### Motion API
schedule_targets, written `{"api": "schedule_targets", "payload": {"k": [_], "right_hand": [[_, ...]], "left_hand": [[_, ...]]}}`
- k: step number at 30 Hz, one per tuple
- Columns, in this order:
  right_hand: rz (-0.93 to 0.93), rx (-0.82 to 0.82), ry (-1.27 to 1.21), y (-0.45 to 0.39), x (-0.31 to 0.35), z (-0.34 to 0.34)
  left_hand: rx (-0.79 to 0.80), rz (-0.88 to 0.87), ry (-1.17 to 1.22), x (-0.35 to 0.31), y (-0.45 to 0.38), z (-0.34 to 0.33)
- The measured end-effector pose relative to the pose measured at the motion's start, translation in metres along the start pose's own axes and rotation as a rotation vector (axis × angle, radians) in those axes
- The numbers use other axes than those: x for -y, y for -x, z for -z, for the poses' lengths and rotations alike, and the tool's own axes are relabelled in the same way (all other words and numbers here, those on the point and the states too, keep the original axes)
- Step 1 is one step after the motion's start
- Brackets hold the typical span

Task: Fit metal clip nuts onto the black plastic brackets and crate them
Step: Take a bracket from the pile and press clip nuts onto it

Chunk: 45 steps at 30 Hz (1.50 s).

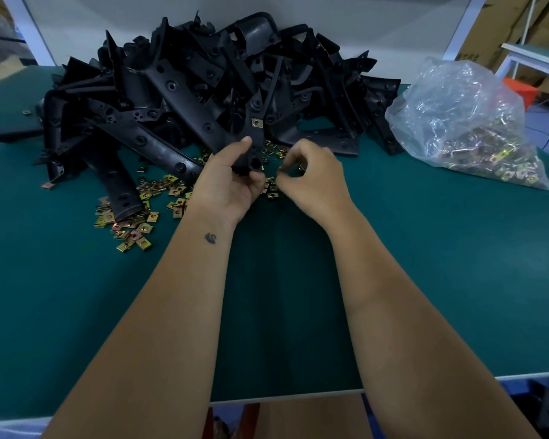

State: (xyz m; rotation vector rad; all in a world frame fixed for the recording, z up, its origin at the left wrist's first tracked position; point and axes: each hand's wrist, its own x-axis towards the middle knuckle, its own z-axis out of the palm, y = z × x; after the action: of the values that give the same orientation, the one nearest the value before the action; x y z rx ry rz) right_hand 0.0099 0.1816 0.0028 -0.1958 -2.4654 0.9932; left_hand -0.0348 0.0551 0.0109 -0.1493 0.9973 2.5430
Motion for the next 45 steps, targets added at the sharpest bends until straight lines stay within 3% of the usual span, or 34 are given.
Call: {"api": "schedule_targets", "payload": {"k": [4, 16, 24, 45], "right_hand": [[-0.091, -0.045, -0.405, 0.000, 0.012, 0.000], [-0.253, -0.015, -0.950, -0.003, 0.013, 0.010], [-0.265, 0.003, -1.043, -0.005, 0.010, 0.010], [-0.293, 0.090, -1.141, -0.005, 0.012, 0.008]], "left_hand": [[0.005, -0.008, -0.006, 0.002, 0.001, -0.002], [0.124, 0.029, 0.020, 0.002, 0.005, -0.002], [0.160, 0.059, 0.113, -0.001, 0.007, -0.002], [0.255, 0.082, 0.006, 0.000, 0.012, -0.004]]}}
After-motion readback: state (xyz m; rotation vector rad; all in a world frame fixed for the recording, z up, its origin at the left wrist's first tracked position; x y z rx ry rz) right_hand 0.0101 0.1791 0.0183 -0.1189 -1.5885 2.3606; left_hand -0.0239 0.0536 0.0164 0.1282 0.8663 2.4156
